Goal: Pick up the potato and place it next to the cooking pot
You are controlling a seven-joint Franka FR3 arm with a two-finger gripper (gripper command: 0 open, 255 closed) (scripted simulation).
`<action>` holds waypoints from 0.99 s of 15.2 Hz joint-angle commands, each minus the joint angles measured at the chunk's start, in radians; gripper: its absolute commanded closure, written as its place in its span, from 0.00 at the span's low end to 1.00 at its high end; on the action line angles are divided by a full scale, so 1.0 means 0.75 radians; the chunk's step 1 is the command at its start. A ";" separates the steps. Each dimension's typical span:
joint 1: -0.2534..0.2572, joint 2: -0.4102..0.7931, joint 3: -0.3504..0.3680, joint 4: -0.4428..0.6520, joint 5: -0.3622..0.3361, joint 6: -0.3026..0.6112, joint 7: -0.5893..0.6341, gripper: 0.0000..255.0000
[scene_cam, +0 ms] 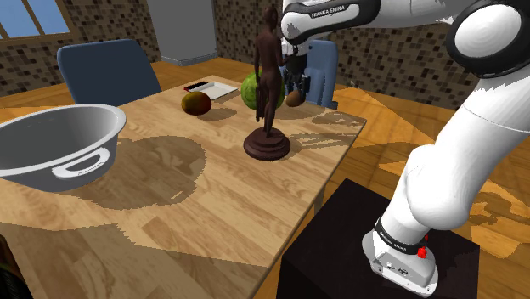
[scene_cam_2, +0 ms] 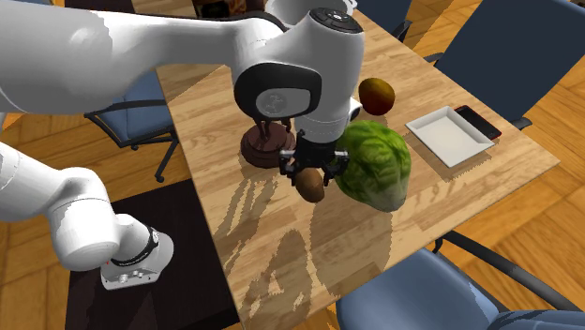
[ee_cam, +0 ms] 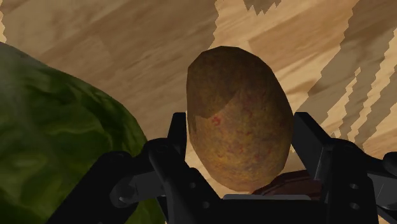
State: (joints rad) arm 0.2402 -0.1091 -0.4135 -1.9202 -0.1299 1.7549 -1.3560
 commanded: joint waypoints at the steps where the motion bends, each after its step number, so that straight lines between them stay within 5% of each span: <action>1: 0.001 -0.001 0.001 0.038 0.001 -0.039 -0.003 1.00; 15: 0.004 0.029 0.003 0.320 0.015 -0.292 -0.032 1.00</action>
State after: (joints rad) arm 0.2430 -0.0871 -0.4112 -1.6926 -0.1184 1.5489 -1.3786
